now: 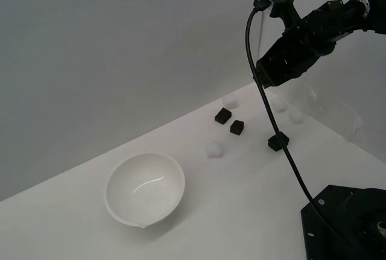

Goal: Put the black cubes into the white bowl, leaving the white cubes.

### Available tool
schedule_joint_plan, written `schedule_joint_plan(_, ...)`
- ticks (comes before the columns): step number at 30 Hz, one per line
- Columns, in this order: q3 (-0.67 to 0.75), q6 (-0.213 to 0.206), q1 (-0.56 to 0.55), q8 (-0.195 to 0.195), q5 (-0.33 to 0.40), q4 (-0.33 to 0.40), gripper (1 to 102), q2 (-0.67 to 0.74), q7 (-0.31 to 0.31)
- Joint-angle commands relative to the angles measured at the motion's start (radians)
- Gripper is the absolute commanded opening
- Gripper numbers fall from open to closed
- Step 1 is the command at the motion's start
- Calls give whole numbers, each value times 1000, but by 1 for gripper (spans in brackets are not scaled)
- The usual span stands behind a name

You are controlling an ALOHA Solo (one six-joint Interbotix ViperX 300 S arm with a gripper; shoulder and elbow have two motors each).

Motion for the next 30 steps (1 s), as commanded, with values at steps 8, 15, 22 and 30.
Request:
schedule_joint_plan(8, -12, -8, 100, 11, 57, 60, 21, -15, 34)
schedule_joint_plan(15, -32, -17, 121, 3, 61, 64, 77, -35, 152)
schedule_joint_plan(22, -67, -23, 121, 5, 67, 71, 100, -72, 201)
schedule_joint_plan(30, -190, -2, 137, 3, 78, 80, 100, -192, 199)
